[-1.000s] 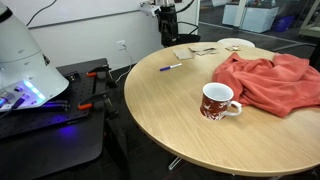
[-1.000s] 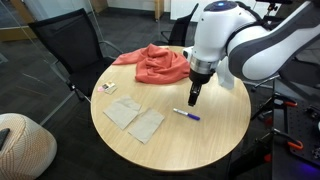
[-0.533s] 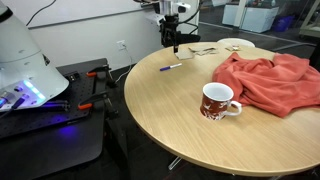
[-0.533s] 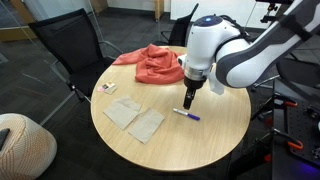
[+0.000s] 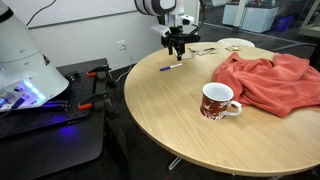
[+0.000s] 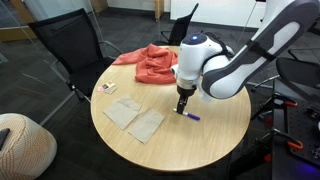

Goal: Put the marker in the mug

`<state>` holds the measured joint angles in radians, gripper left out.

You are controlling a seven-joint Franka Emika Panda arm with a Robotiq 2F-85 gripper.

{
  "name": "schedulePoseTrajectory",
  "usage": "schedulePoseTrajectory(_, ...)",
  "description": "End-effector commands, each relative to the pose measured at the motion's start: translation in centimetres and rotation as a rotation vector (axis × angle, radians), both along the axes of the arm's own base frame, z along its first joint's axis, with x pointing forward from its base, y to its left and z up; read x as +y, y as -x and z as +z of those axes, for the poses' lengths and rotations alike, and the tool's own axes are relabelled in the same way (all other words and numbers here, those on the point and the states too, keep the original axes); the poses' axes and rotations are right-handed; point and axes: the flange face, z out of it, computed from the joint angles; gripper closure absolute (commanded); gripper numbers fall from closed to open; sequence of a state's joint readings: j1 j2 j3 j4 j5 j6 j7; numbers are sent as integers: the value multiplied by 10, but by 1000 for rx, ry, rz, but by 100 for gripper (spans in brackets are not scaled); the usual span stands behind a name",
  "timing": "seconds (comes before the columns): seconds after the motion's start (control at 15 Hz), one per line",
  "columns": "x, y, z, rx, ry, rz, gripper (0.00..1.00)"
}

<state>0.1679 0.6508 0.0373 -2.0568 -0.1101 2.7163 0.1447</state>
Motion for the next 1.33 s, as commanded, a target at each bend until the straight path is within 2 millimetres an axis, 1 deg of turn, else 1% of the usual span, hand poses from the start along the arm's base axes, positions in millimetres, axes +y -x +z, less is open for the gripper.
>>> schedulePoseTrajectory(0.0,3,-10,-12,-16,13,-32,0)
schedulePoseTrajectory(0.47,5,-20,-30,-14,36,-63,0)
schedulePoseTrajectory(0.93,1,-20,-44,3,42,-81,0)
schedulePoseTrajectory(1.0,0,-19,-45,4,43,-79,25)
schedulePoseTrajectory(1.07,0,-18,-46,5,44,-78,26)
schedulePoseTrajectory(1.2,0,-17,-48,8,43,-81,41)
schedulePoseTrajectory(1.27,0,-17,-48,9,43,-81,51)
